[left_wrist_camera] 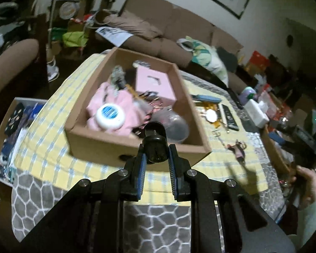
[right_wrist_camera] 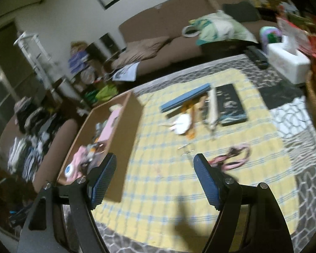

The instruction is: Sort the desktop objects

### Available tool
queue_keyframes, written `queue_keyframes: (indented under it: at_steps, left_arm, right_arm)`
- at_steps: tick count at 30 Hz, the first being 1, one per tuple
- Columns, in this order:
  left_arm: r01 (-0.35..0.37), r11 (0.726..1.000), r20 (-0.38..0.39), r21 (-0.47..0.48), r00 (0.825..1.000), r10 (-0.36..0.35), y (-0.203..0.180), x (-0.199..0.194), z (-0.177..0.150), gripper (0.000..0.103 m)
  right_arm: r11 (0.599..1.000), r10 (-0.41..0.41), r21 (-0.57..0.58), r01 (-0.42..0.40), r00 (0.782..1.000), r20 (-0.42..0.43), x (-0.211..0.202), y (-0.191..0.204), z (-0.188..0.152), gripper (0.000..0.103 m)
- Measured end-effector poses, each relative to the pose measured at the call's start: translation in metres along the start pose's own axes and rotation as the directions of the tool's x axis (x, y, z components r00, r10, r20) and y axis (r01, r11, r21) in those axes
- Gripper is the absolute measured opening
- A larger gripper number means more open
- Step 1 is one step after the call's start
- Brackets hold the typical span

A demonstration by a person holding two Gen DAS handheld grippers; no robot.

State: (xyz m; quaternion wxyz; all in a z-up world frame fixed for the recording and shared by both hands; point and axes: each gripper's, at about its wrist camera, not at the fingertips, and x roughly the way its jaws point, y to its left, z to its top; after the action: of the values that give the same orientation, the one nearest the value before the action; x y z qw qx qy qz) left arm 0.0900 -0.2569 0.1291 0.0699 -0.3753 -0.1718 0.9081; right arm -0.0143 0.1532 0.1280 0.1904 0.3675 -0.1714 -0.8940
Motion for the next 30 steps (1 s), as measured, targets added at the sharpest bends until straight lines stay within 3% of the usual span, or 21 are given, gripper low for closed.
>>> queue_keyframes:
  at_steps: [5,10,13,17,23,27,29,30]
  left_arm:
    - [0.024,0.997,0.007,0.071,1.0,-0.024,-0.034,0.01,0.027,0.019]
    - [0.06,0.992,0.006,0.107,0.998,-0.061,-0.062,0.027,0.048,0.019]
    - [0.074,0.989,0.011,0.127,0.997,-0.076,-0.075,0.038,0.058,0.019]
    - [0.099,0.989,0.013,0.107,0.995,-0.101,-0.076,0.051,0.071,0.019]
    - [0.093,0.99,0.003,0.108,0.996,-0.094,-0.07,0.062,0.081,0.019]
    - [0.089,0.993,-0.019,0.077,0.996,-0.088,-0.051,0.069,0.084,0.019]
    - [0.075,0.994,-0.026,0.074,0.997,-0.073,-0.043,0.071,0.085,0.019]
    - [0.07,0.995,-0.027,0.071,0.997,-0.068,-0.038,0.07,0.086,0.019]
  right_arm:
    - [0.996,-0.086,0.008,0.086,0.996,-0.02,0.003,-0.03,0.004,0.078]
    - [0.994,-0.101,-0.056,0.098,0.992,-0.072,0.026,-0.032,0.0,0.078]
    - [0.991,-0.1,-0.099,0.091,0.992,-0.083,0.038,-0.03,-0.003,0.078]
    - [0.978,-0.047,-0.206,0.02,0.991,-0.127,0.068,-0.005,-0.015,0.076]
    - [0.905,-0.088,-0.425,-0.028,0.964,-0.25,0.14,0.039,-0.049,0.054]
    - [0.896,-0.1,-0.443,-0.035,0.956,-0.277,0.169,0.04,-0.055,0.05]
    - [0.892,-0.107,-0.451,-0.036,0.952,-0.288,0.178,0.04,-0.057,0.041]
    - [0.886,-0.114,-0.463,-0.038,0.948,-0.296,0.181,0.04,-0.059,0.03]
